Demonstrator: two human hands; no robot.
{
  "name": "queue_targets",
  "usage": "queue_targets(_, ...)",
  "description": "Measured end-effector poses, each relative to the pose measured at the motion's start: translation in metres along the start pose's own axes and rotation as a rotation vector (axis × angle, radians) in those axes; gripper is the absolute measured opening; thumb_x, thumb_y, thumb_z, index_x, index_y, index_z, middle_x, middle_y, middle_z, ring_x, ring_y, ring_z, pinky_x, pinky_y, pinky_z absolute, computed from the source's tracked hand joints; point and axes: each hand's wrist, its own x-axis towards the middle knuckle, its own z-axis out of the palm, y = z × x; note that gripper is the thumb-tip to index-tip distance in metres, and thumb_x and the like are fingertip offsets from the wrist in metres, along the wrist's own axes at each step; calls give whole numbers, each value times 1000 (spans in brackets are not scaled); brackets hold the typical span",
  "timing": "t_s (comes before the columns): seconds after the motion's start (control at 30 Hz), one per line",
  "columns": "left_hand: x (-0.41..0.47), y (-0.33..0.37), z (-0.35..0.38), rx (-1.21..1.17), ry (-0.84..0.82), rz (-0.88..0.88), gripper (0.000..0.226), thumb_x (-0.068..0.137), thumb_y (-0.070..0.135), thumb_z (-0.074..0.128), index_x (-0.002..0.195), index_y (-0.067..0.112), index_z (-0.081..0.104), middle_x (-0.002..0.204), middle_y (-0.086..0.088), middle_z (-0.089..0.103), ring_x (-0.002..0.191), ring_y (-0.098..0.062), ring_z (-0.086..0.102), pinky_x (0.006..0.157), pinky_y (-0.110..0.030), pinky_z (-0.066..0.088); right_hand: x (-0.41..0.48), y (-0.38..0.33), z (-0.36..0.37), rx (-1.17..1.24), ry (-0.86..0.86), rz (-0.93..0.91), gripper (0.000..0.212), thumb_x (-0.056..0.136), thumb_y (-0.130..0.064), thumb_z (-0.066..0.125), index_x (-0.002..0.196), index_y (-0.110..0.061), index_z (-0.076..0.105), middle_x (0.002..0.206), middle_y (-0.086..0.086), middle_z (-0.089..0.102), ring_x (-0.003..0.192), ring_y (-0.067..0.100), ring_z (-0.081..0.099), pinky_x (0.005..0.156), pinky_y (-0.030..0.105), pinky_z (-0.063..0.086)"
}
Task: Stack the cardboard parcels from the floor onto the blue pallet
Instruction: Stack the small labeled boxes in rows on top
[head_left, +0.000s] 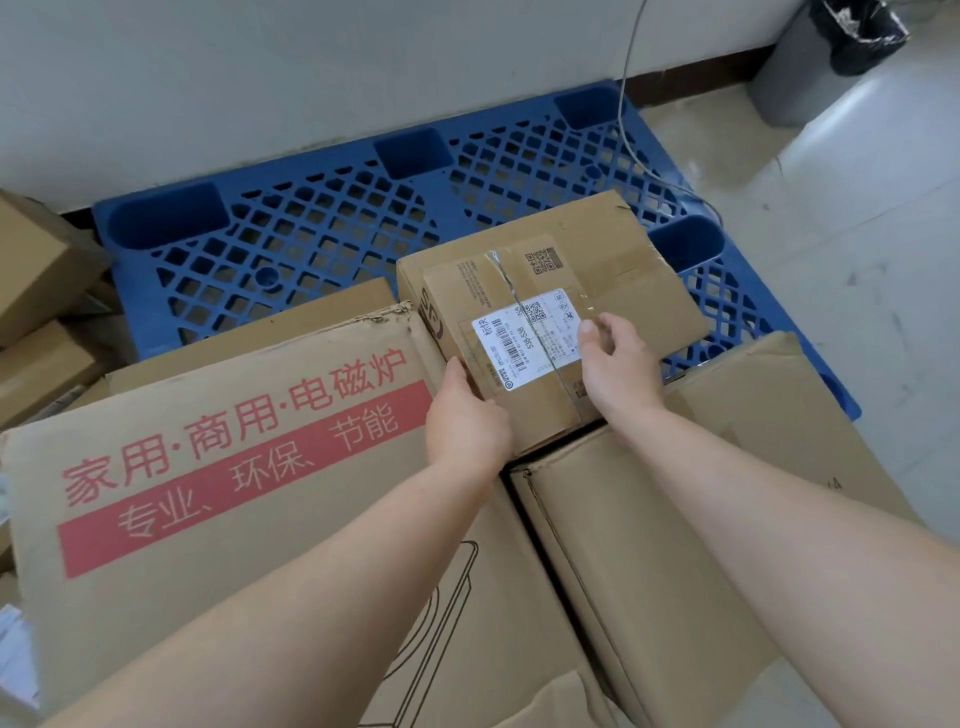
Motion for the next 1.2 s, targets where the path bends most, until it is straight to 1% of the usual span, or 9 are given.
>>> queue_targets(0.17,4,-1,-5,93,-16,-13,40,79,1,44,110,24,54,113,0,62,98,-22,60,84,-40,55,-6,-2,1,-90,-1,-6,48,97,-46,33,139,-23,37,140,3,47,127,26,42,107,49,31)
queue_targets(0.27,-3,8,-19,102,-32,-43,31,81,0,43,95,27,49,125,-5,54,108,-28,56,89,-40,52,-12,-14,2,-147,39,11,50,98,-44,31,141,-19,35,141,7,44,129,28,39,107,47,30)
queue_targets(0.33,-3,13,-33,106,-27,-44,48,87,-1,41,126,25,49,139,-8,43,118,-28,50,90,-32,46,-18,-28,5,-167,97,-27,49,99,-42,31,141,-16,36,141,7,43,130,27,37,106,44,30)
queue_targets(0.4,-4,19,-53,87,20,-26,60,91,2,41,147,20,30,146,-6,37,123,-25,46,89,-28,42,-28,-46,11,-137,136,-89,47,99,-39,31,140,-16,38,141,6,43,130,25,37,105,43,29)
queue_targets(0.6,-10,39,-133,-86,149,25,55,99,14,42,150,26,24,150,1,34,73,-3,54,51,-16,40,-63,-118,44,-11,129,-214,44,100,-37,30,137,-18,42,142,2,42,131,21,36,106,39,30)
queue_targets(0.7,-14,40,-177,-149,226,47,51,101,18,41,149,26,27,146,2,40,63,0,46,47,-15,35,-87,-154,64,10,116,-283,42,100,-36,30,135,-18,44,139,1,45,129,19,37,104,35,29)
queue_targets(0.87,-24,29,-258,-229,362,100,44,101,24,40,144,25,34,136,3,48,102,-13,53,80,-27,43,-134,-209,110,78,50,-374,40,100,-36,31,134,-19,46,135,-1,48,125,16,42,103,32,32)
queue_targets(1.0,-27,4,-325,-289,476,93,40,101,30,35,140,23,41,120,7,51,108,-15,52,97,-38,46,-178,-247,158,124,-15,-455,41,100,-38,31,133,-20,47,135,-3,49,127,14,40,105,32,33)
queue_targets(1.2,-27,-53,-418,-324,620,47,39,100,30,37,137,21,45,117,5,52,114,-17,51,103,-41,44,-243,-286,241,127,-125,-524,41,100,-39,30,132,-20,48,133,-4,50,124,13,43,103,32,36)
